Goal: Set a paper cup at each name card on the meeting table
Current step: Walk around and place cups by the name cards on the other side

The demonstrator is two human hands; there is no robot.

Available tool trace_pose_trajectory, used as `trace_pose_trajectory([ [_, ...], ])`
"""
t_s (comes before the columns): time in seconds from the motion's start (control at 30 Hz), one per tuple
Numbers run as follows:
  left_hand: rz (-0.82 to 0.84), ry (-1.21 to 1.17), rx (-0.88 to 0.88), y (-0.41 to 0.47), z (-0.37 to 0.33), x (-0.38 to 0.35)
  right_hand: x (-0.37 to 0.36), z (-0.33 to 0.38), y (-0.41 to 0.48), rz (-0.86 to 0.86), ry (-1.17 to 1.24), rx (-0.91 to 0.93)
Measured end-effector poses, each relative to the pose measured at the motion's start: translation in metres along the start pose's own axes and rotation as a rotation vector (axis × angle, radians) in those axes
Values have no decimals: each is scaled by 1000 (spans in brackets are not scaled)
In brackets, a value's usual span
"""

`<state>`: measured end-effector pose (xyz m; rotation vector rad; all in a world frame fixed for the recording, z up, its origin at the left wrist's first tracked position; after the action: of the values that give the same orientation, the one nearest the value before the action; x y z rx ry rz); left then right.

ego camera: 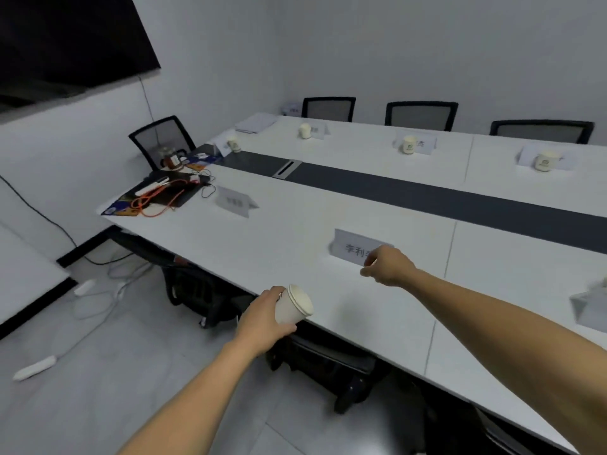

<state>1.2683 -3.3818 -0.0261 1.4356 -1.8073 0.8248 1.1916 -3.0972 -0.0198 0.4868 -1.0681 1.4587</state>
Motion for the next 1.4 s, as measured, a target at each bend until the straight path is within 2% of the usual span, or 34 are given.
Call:
trace_pose_trajectory([
  [0.27, -34, -23, 6, 28, 45, 38, -24, 86, 37, 67, 57, 92],
  [0.57, 26, 54, -36, 137, 64, 72, -38, 132, 123, 151, 170, 104],
  [0.93, 62, -20, -153, 235, 71, 79, -43, 187, 179, 307, 343, 117],
  [1.2, 158, -22, -310, 299, 90, 97, -50, 203, 213, 228, 475, -54],
  [1.4, 239, -15, -401, 339, 97, 105, -47, 210, 227, 99, 540, -147],
])
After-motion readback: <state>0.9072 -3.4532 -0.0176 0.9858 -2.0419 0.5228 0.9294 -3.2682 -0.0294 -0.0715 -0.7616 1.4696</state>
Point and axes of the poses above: each hand's wrist, its own y-axis towards the middle knuckle, its own x-axis out of the back of the hand, z = x × y, the point moved 5 cm from there along y, towards the middle knuckle, and after that the axes turned 3 degrees about -x, right-handed, at the moved point
